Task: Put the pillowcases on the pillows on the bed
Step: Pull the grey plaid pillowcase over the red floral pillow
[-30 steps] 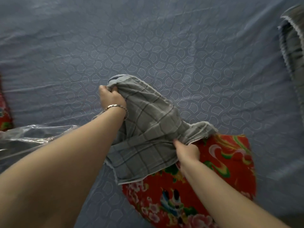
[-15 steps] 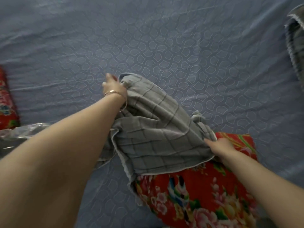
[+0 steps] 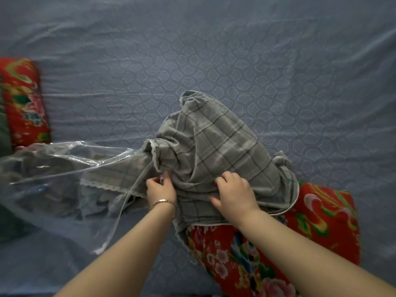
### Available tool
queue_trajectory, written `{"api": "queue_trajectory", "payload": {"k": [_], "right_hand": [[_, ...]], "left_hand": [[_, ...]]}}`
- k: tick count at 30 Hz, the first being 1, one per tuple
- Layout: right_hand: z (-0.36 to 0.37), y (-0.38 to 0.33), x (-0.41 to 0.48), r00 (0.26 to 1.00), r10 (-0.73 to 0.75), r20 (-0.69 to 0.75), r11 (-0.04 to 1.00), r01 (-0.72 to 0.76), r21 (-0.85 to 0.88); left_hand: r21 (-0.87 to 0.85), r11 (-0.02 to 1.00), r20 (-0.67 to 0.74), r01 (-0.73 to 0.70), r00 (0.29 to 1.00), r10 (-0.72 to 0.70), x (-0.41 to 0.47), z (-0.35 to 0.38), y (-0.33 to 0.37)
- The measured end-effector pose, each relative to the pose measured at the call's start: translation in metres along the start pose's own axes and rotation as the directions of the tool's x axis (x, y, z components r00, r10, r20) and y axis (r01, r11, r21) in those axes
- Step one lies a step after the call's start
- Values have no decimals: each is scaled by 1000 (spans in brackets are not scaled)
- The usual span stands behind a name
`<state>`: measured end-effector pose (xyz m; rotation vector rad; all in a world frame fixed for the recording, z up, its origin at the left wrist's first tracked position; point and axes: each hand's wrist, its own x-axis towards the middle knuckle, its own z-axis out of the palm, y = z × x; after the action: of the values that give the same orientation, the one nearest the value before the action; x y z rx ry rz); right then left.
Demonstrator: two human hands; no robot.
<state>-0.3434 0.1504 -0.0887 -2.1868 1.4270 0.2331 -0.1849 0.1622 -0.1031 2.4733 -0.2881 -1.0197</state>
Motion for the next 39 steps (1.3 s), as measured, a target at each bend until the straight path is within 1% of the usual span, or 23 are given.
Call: {"api": "queue_trajectory", "payload": {"k": [3,6,8,9,11,12,15,17,18,20,22,24,25,26,27,28,29,31,32,34,36,38,39], "right_hand": [[3,-8,3,1000,-11,-5,999,11,-53],[9,-23,-6,979,-204,2,973,203,-114],[23,-31,-13,967,-241,84,961,250,-114],[26,-35,-15,968,-218,127,968,231,-101],[26,-43,-20,954,-181,241,960,224,-168],[33,-44,-22,945,-156,286,950,223,-220],[55,-46,-49,953,-17,304,937,121,-328],[72,-41,-76,921,70,384,950,56,-306],[77,-40,-81,925,110,364,953,6,-303],[82,-44,-90,911,200,361,947,-85,-309],[86,-47,-82,928,283,242,922,-194,-337],[87,-42,-78,901,339,272,924,-264,-277],[88,-36,-71,922,306,238,936,-244,-255],[79,-34,-70,901,293,321,946,-223,-236],[72,-31,-68,908,262,327,954,-192,-230],[62,-26,-61,936,225,271,959,-164,-231],[50,-22,-59,951,207,231,968,-165,-188],[22,-15,-52,950,268,158,962,-272,2],[12,-13,-49,940,314,133,944,-324,65],[-15,-14,-48,909,412,57,876,-413,249],[-33,-22,-53,910,415,-2,856,-389,339],[-39,-23,-58,920,390,-34,857,-350,380],[-43,-25,-61,912,408,-44,842,-357,404]], "left_hand": [[32,994,61,-101,993,99,8,-4,-20],[25,980,97,-197,976,194,14,-19,-37],[97,992,156,-86,985,70,22,-28,-61],[132,989,194,61,977,-86,24,-32,-74],[165,913,264,373,875,-405,26,-36,-93],[180,892,282,414,847,-450,25,-36,-92],[160,922,302,353,871,-386,28,-24,-69],[18,918,474,396,805,-356,26,-15,-53],[3,900,549,435,752,-365,27,-11,-50],[-21,882,622,470,697,-357,33,1,-56],[-26,880,645,475,681,-348,33,8,-63],[-65,867,646,494,683,-340,22,8,-61],[-64,867,632,495,693,-349,19,9,-63],[-57,870,611,490,706,-358,18,11,-65],[-65,878,594,474,725,-347,18,11,-66],[-93,876,591,474,734,-334,22,14,-69],[-125,882,593,454,747,-301,24,16,-72],[-178,906,551,383,802,-230,13,11,-66],[-187,939,507,288,847,-159,1,2,-61],[-113,992,413,-50,906,93,-25,-13,-58],[2,940,370,-340,874,315,-44,-21,-64],[89,839,394,-536,793,465,-56,-25,-64],[146,790,433,-595,757,490,-59,-26,-62]]}}
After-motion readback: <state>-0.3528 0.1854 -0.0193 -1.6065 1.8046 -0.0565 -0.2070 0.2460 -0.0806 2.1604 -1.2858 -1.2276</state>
